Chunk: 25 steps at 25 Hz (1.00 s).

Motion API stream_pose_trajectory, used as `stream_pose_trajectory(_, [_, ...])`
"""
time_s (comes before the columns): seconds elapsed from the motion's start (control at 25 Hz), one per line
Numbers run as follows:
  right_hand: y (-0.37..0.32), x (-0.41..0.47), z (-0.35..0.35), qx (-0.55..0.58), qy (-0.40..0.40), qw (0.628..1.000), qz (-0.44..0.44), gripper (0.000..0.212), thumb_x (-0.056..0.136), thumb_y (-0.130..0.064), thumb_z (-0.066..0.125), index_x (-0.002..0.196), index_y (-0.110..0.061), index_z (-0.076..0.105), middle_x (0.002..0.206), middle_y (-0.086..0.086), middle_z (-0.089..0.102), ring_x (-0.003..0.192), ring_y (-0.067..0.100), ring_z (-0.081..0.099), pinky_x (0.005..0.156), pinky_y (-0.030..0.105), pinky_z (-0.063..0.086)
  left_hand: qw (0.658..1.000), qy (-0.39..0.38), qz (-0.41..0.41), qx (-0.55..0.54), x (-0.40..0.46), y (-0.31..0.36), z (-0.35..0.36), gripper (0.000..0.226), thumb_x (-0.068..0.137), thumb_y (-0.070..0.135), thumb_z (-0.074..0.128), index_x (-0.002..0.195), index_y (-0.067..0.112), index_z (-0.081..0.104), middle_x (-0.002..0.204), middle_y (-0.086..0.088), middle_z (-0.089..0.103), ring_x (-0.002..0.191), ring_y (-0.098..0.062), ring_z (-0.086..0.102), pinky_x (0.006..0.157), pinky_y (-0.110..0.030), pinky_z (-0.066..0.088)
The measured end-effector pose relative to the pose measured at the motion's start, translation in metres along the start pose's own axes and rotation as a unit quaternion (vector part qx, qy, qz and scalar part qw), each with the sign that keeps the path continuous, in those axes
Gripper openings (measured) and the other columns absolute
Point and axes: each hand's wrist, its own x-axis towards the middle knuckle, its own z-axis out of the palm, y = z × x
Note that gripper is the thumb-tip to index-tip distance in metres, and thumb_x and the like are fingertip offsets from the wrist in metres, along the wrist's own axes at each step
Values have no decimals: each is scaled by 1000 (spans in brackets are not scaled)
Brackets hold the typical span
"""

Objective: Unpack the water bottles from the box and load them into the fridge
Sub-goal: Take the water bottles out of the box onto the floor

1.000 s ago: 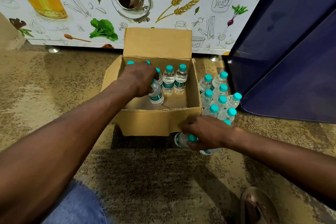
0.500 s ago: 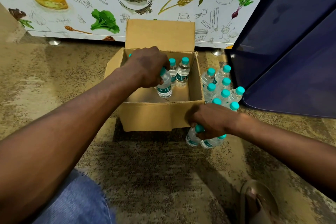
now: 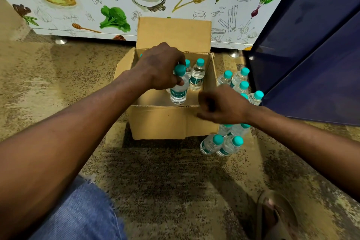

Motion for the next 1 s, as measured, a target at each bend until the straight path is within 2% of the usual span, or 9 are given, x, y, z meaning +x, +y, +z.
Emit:
stream_pose_trajectory(0.12, [-4, 14, -8, 96, 151, 982, 58, 41, 76, -35, 83, 105, -19, 60, 88, -7, 63, 70, 10, 62, 61, 28, 53, 990, 21, -18, -135, -5, 1, -4, 51, 68, 32, 91, 113, 19, 71, 106, 0, 73, 97, -16, 66, 87, -40, 57])
stream_pose_trajectory(0.24, [-5, 26, -21, 136, 116, 982, 68, 74, 73, -44, 87, 134, -26, 50, 114, -11, 61, 97, 3, 63, 76, 20, 53, 970, 42, -5, -239, -11, 5, -11, 46, 69, 27, 90, 109, 17, 72, 101, 4, 73, 92, -10, 69, 86, -38, 59])
stream_pose_trajectory(0.4, [-10, 37, -32, 200, 119, 972, 42, 66, 75, -46, 84, 130, -22, 56, 112, -8, 68, 102, 11, 67, 82, 36, 60, 947, 47, 30, -317, -20, 9, -17, 40, 72, 31, 88, 106, 17, 73, 94, 6, 75, 88, -10, 72, 82, -42, 60])
stream_pose_trajectory(0.6, [-18, 30, -43, 341, 82, 936, 20, 55, 81, -14, 82, 126, -6, 52, 115, 6, 70, 108, 20, 70, 89, 47, 60, 880, 98, -21, -465, -21, -3, -25, 43, 83, 39, 77, 112, 9, 68, 95, -8, 76, 86, -24, 75, 80, -38, 62])
stream_pose_trajectory(0.64, [-20, 27, -43, 355, 57, 933, 16, 53, 80, -12, 82, 123, -4, 52, 116, 7, 69, 109, 21, 70, 91, 47, 59, 886, 104, -39, -449, -21, -7, -22, 40, 87, 43, 73, 110, 10, 69, 94, -7, 76, 84, -22, 75, 78, -35, 61])
stream_pose_trajectory(0.72, [-27, 20, -38, 354, -11, 935, 3, 52, 79, -10, 83, 122, -6, 54, 119, 8, 67, 111, 21, 69, 92, 45, 59, 950, 76, -50, -299, -19, -19, -9, 35, 89, 47, 69, 105, 16, 71, 94, -1, 74, 83, -15, 71, 76, -32, 59])
stream_pose_trajectory(0.8, [-36, 11, -24, 301, -75, 951, -15, 53, 77, -16, 86, 121, -10, 58, 121, 3, 63, 111, 17, 67, 91, 39, 59, 992, -23, -45, -113, -19, -32, 9, 27, 89, 41, 71, 105, 20, 71, 100, 1, 72, 88, -13, 67, 80, -33, 57])
stream_pose_trajectory(0.88, [-40, 4, -7, 222, -117, 967, -48, 50, 76, -23, 88, 118, -14, 62, 118, -3, 58, 107, 11, 64, 88, 31, 59, 990, -123, -65, -27, -20, -44, 23, 25, 88, 37, 72, 109, 24, 68, 106, 2, 70, 94, -14, 64, 86, -36, 56])
stream_pose_trajectory(1.0, [-38, 1, 11, 100, -166, 978, -82, 50, 75, -30, 88, 119, -22, 64, 116, -7, 58, 103, 7, 60, 86, 32, 58, 976, -195, -91, -11, -21, -53, 30, 32, 88, 40, 72, 116, 25, 66, 109, 2, 67, 97, -15, 61, 88, -36, 54])
